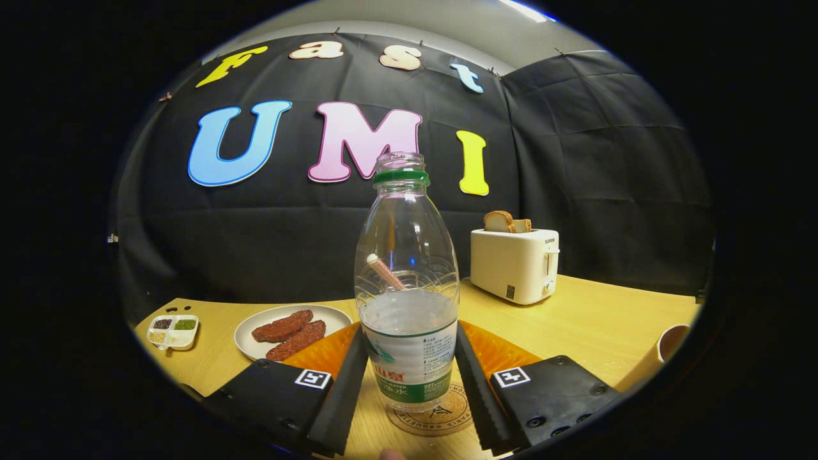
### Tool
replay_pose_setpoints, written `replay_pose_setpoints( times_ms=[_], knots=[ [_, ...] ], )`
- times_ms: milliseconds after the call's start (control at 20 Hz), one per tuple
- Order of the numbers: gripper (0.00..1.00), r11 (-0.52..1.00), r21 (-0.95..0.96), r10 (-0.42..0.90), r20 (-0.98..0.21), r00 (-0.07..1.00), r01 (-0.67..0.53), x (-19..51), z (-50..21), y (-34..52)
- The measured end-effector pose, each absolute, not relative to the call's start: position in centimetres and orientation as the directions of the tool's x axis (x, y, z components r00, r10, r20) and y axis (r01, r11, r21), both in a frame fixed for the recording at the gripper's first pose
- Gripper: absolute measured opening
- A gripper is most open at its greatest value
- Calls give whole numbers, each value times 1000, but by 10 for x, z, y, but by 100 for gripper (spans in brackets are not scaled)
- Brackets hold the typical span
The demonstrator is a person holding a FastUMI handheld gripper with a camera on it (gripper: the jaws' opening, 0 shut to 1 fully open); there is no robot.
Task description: Take the bottle from table, then pour the juice into the cup, finally place the bottle on the coaster
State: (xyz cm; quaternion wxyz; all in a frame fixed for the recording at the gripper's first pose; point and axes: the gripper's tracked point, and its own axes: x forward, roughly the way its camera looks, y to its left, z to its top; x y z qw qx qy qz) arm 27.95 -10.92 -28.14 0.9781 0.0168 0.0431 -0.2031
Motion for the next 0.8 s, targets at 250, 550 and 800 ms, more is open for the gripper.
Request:
replay_pose_setpoints(
  times_ms=[250, 550, 800],
  knots=[
    [77, 916, 12, -397, -112, 911, 401, 279, -290, -107],
    [79, 908, 22, -412, -135, 901, 418, 273, -298, -111],
    [100, 908, 16, -413, -126, 902, 418, 265, -296, -112]
  ],
)
